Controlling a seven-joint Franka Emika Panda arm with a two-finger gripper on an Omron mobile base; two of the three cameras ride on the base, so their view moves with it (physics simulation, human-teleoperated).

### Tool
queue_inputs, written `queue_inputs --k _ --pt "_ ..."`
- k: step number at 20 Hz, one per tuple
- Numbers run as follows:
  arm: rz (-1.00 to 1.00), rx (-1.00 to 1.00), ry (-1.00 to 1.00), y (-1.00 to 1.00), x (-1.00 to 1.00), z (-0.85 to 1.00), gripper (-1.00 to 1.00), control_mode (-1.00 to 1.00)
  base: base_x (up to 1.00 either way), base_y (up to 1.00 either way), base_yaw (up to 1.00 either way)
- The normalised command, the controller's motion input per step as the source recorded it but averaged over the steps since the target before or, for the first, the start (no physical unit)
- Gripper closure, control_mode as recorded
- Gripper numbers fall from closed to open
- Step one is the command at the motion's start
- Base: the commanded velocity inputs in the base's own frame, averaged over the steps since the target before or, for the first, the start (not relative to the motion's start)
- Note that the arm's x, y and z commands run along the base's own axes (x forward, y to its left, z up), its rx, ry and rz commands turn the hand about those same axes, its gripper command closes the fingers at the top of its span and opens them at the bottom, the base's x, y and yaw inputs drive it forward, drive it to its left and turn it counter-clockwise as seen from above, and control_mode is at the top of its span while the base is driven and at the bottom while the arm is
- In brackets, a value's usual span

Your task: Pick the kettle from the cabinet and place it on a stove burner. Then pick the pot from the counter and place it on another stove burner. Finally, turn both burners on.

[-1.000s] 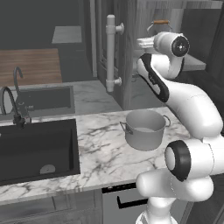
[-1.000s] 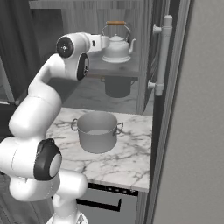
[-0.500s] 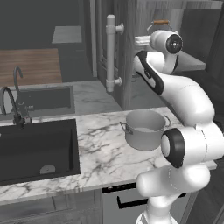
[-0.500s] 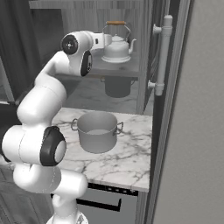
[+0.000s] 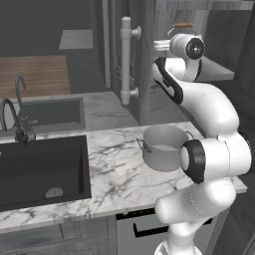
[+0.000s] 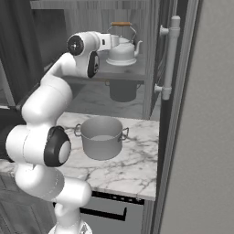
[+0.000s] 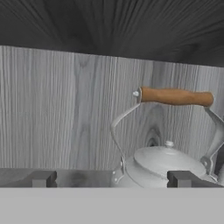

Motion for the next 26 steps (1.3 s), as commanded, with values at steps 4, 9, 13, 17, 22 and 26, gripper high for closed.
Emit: queue_inputs --k 4,9,13,17,22,26 --pt "-0.08 0.00 0.00 0.00 0.07 0.00 -1.00 -1.00 0.00 0.00 0.00" --pt "-0.09 0.00 0.00 0.01 0.09 0.00 -1.00 -1.00 0.00 0.00 0.00" --pt "-0.07 0.00 0.00 0.08 0.13 0.00 -1.00 -1.00 0.00 0.00 0.00" --pt "-0.07 0.00 0.00 0.05 0.10 0.00 -1.00 -1.00 0.00 0.00 0.00" --pt "-0.06 0.00 0.00 0.10 0.08 0.02 -1.00 -1.00 0.00 0.00 0.00" --pt "-0.07 0.00 0.00 0.00 0.11 0.03 -1.00 -1.00 0.00 0.00 0.00"
